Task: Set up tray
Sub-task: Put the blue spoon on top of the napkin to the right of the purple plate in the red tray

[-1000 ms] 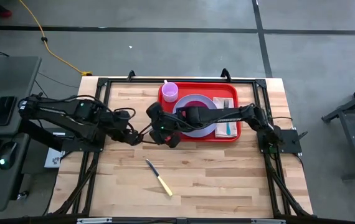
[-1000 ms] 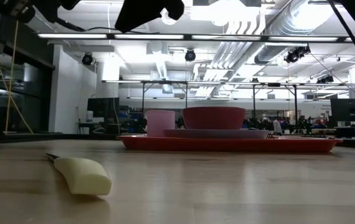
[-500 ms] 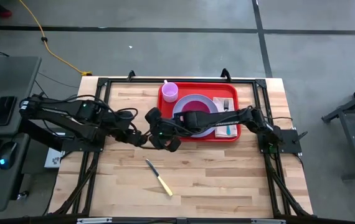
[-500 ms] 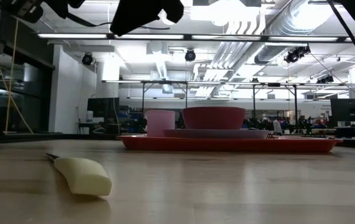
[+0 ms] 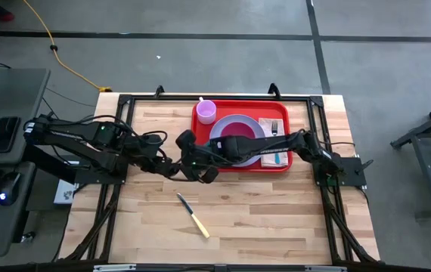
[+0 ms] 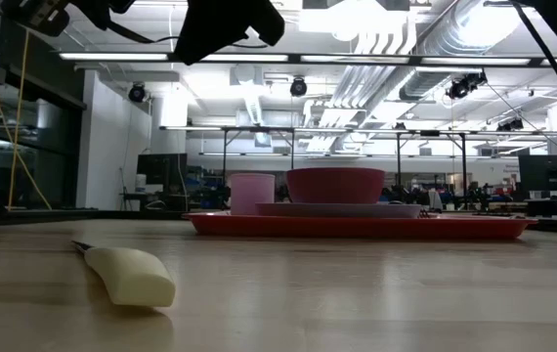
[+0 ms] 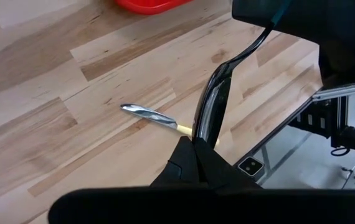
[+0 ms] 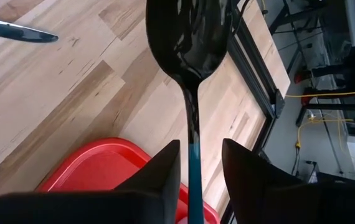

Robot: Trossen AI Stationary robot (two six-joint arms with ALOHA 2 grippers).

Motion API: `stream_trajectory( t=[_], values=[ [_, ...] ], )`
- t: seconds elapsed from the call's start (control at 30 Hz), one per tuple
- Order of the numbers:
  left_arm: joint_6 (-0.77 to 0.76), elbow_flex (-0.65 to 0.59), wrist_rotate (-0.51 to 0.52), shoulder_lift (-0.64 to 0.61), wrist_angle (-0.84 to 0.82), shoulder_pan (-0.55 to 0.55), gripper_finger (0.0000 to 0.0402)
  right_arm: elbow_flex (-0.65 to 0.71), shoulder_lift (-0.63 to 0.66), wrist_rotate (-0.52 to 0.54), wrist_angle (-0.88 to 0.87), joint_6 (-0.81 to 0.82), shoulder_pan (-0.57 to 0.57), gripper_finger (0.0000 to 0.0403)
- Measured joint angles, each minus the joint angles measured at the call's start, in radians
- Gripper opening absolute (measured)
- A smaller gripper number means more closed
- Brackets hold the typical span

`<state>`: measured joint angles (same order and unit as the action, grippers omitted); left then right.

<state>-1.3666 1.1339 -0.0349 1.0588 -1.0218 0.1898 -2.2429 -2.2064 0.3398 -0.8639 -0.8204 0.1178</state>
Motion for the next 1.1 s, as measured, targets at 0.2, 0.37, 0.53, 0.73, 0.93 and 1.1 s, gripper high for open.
stream_trajectory(
  t=[0.2,0.37,0.53,0.73,0.93,1.1],
  values=[
    [-0.003,0.000,0.019,0.000,-0.001,0.000,0.0005,0.000,0.000,0.010,0.001,-0.011,0.010,0.0066],
    [-0.003,0.000,0.027,0.000,-0.003,0.000,0.0005,0.000,0.000,0.039,0.001,-0.011,0.018,0.0034],
    [-0.002,0.000,0.028,0.016,-0.007,0.000,0.0005,0.000,0.000,0.050,-0.002,-0.011,0.022,0.0010],
    [0.001,0.001,0.027,0.038,-0.006,0.000,0.0005,0.002,0.000,0.063,-0.013,-0.014,0.023,0.0004],
    [0.001,0.001,0.028,0.039,-0.006,0.000,0.0004,0.002,0.000,0.066,-0.014,-0.010,0.023,0.0004],
    [0.001,0.001,0.028,0.039,-0.006,0.000,0.0004,0.002,0.000,0.067,-0.016,-0.009,0.023,0.0004]
  ],
)
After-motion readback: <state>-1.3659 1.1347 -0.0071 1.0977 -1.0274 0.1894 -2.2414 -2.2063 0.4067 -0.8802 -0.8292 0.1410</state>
